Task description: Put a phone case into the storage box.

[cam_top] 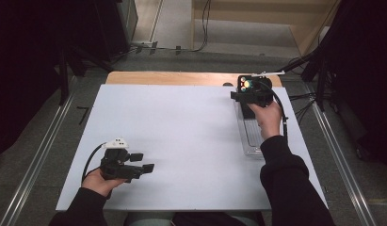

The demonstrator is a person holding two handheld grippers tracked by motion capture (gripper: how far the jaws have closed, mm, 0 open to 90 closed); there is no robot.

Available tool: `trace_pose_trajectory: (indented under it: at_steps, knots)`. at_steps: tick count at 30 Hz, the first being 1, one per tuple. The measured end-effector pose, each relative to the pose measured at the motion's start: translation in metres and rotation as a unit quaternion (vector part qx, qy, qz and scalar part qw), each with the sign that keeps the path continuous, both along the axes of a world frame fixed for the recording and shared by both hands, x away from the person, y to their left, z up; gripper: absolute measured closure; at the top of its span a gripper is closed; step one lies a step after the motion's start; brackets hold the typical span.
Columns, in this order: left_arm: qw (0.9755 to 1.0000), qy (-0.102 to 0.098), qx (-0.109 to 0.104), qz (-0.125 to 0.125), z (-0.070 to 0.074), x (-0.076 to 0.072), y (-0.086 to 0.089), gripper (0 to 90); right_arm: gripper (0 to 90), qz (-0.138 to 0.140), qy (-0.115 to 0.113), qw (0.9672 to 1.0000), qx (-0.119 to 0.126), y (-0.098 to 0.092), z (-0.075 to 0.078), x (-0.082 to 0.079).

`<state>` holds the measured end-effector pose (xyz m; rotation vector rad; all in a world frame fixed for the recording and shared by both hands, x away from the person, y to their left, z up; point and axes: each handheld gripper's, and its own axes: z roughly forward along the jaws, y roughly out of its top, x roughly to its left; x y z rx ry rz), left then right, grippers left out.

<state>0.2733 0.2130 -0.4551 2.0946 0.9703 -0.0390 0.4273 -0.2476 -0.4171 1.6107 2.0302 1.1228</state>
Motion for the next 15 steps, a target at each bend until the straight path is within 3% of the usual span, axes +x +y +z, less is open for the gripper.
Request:
trace_pose_trajectory:
  at_steps: [2, 4, 15]
  knots:
    - [1.0, 0.001, 0.0, 0.0, 0.0, 0.001, 0.0, 28.8, 5.0, 0.012, 0.002, 0.9999, -0.002, 0.003, 0.0, -0.005]
    - [1.0, 0.001, 0.001, -0.001, 0.0, 0.002, 0.0, 28.8, 13.1, 0.025, 0.002, 0.9997, -0.003, 0.006, 0.0, -0.011]
    - [1.0, 0.004, 0.002, -0.006, -0.001, 0.005, -0.003, 28.8, 22.7, 0.088, 0.021, 0.9959, 0.012, 0.02, -0.002, -0.036]
